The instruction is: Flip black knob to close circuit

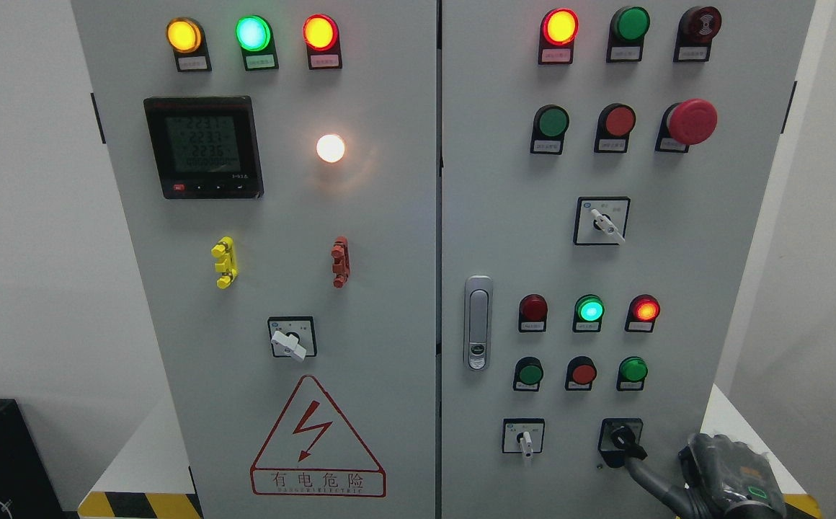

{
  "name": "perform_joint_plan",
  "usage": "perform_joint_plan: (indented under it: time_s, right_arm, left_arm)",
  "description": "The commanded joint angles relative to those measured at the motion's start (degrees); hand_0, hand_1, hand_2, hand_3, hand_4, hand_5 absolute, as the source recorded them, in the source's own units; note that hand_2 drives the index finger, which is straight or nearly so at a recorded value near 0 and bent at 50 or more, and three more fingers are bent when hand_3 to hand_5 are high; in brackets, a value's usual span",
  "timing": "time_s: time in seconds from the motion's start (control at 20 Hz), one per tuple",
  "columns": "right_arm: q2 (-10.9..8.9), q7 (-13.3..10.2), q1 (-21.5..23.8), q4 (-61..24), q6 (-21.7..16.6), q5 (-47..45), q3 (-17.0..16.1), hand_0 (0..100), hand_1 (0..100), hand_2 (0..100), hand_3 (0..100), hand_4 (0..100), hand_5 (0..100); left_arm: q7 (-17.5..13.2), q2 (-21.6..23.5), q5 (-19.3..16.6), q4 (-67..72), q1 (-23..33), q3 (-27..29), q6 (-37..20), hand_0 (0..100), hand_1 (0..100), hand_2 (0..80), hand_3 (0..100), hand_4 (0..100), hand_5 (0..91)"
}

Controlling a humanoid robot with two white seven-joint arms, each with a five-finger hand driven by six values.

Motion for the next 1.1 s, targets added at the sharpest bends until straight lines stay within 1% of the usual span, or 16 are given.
perform_joint_plan:
  time_s: [0.0,0.25,0.4,1.05]
  right_arm:
    - [-0.05,-0.45,-0.04,-0.22,0.04,-0.18,1.32,0,0,89,100,89,87]
    - [-0.14,-0.45,0.58,-0.92,-0.05,-0.44,2.02,0,0,89,100,89,87]
    - [-0.05,-0.53,1.19,-1.45,-0.14,-0.44,3.25,0,0,89,100,89,87]
    - [0.12,-0.97,1.9,-1.71,-0.14,-0.35,5.18,0,0,89,100,89,87]
  left_arm:
    - [0.02,0.0,0.0,0.0,1.14,0.0,0.05,12,56,0.0,0,0,0.0]
    - [0.02,0.0,0.0,0.0,1.23,0.0,0.06,12,56,0.0,0,0,0.0]
    - [0.02,0.0,0.0,0.0,1.23,0.0,0.06,12,56,0.0,0,0,0.0]
    - [0.02,0.0,0.0,0.0,1.23,0.0,0.05,12,56,0.0,0,0,0.0]
